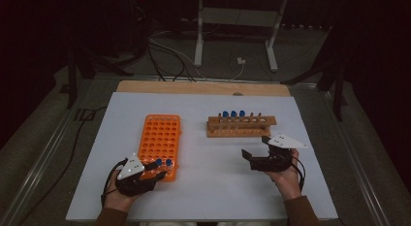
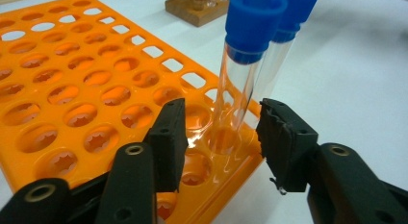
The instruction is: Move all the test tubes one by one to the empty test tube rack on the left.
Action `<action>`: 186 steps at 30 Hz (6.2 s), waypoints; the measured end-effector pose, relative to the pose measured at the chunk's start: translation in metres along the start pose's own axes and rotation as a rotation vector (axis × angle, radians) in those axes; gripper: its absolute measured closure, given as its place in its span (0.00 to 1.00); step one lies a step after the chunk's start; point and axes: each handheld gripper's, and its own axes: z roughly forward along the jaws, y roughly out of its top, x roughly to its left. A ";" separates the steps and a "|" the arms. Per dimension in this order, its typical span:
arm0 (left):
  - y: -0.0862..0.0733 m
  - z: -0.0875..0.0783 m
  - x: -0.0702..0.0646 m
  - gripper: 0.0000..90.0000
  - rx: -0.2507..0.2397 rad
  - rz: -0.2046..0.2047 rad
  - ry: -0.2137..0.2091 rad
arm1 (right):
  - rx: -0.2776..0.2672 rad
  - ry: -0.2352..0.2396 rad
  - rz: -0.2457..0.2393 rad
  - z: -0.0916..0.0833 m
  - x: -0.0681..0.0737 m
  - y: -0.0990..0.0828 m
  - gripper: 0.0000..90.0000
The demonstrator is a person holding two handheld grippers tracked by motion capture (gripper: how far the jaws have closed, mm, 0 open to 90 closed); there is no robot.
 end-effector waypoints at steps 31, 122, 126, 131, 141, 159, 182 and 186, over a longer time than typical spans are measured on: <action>0.006 -0.024 0.015 0.01 -0.118 -0.098 0.238 | -0.029 -0.047 0.016 0.004 -0.012 0.025 0.07; 0.003 -0.021 0.017 0.01 -0.131 -0.143 0.266 | -0.080 -0.088 0.007 0.073 -0.037 0.061 0.86; 0.003 -0.022 0.017 0.01 -0.132 -0.144 0.266 | -0.102 -0.091 -0.011 0.064 -0.035 0.070 0.86; 0.002 -0.022 0.017 0.01 -0.134 -0.146 0.268 | -0.119 -0.092 -0.026 0.056 -0.033 0.077 0.86; 0.002 -0.022 0.018 0.01 -0.134 -0.150 0.270 | -0.134 -0.053 -0.001 0.041 -0.032 0.088 0.86; 0.003 -0.022 0.018 0.01 -0.135 -0.152 0.278 | -0.095 0.060 -0.054 0.041 0.000 0.084 0.86; 0.026 -0.028 0.018 0.01 -0.165 -0.099 0.333 | -0.057 0.254 -0.095 0.081 0.064 0.090 0.86; 0.034 -0.027 0.021 0.01 -0.196 -0.121 0.328 | -0.052 0.278 -0.103 0.086 0.075 0.094 0.86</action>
